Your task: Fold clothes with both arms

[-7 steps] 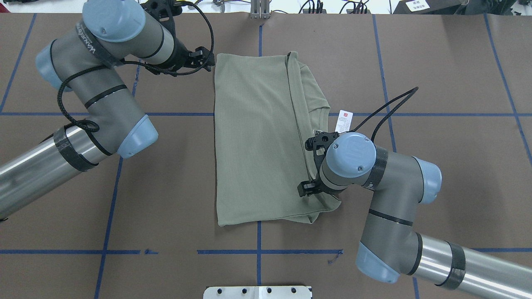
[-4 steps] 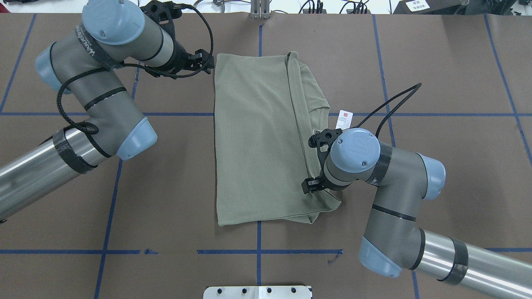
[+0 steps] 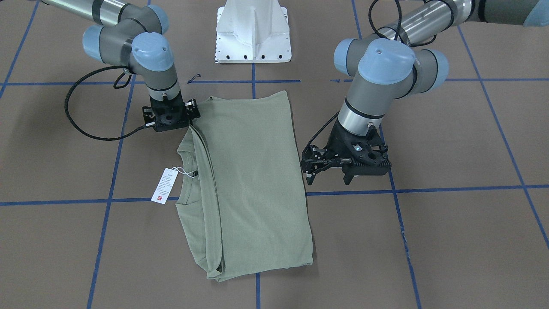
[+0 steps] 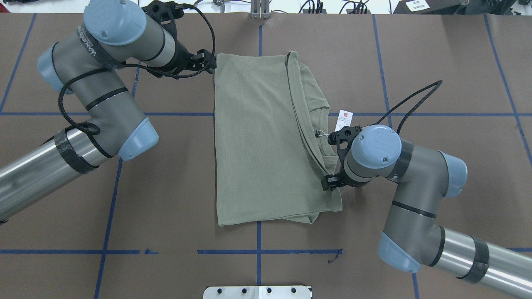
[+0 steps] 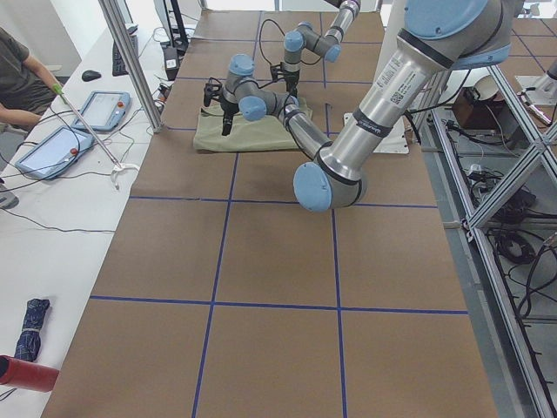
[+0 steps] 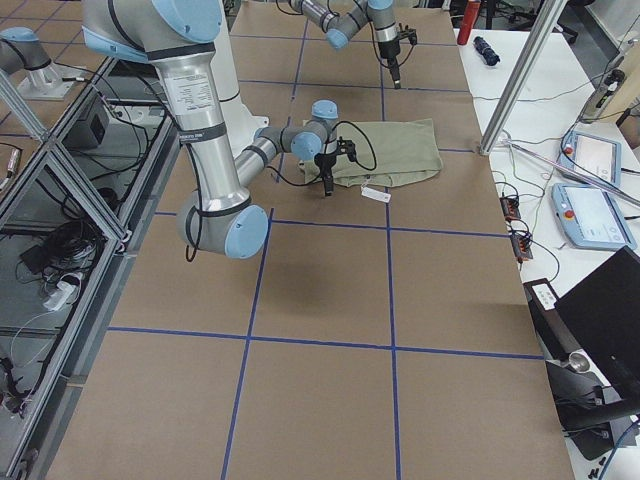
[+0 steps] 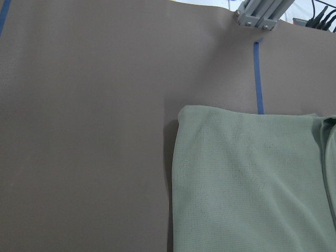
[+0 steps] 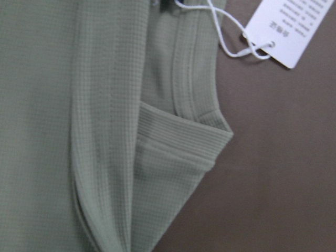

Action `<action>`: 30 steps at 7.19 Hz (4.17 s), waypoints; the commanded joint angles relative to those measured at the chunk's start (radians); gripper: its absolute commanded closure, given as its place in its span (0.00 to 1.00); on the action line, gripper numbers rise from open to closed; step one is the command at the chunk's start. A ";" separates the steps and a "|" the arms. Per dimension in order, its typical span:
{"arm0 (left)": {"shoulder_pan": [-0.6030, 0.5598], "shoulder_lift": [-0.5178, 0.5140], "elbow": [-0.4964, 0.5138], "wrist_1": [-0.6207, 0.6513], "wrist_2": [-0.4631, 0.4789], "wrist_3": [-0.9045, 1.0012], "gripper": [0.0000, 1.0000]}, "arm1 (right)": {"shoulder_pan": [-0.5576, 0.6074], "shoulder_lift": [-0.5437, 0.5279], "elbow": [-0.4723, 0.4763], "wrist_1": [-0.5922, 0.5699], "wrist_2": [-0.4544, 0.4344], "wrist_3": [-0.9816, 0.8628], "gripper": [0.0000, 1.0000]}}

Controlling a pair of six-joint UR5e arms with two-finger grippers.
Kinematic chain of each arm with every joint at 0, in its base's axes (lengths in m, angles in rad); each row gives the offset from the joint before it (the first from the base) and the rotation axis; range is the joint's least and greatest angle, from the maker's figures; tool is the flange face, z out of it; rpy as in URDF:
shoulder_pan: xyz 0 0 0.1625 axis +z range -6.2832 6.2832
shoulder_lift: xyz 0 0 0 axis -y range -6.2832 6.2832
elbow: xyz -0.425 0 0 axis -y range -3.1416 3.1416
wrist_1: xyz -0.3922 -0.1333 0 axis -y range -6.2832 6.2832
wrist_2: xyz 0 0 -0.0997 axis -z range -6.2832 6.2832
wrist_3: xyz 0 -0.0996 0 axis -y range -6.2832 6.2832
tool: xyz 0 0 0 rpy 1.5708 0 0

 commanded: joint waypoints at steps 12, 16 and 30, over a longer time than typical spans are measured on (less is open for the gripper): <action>-0.001 0.006 -0.150 -0.027 -0.003 0.008 0.00 | 0.131 0.325 -0.346 0.025 0.034 -0.120 0.00; -0.001 0.015 -0.156 -0.031 -0.031 0.009 0.00 | 0.168 0.322 -0.395 0.027 0.037 -0.184 0.00; -0.007 0.037 -0.164 -0.028 -0.031 0.009 0.00 | 0.249 0.596 -0.797 0.174 0.052 -0.253 0.00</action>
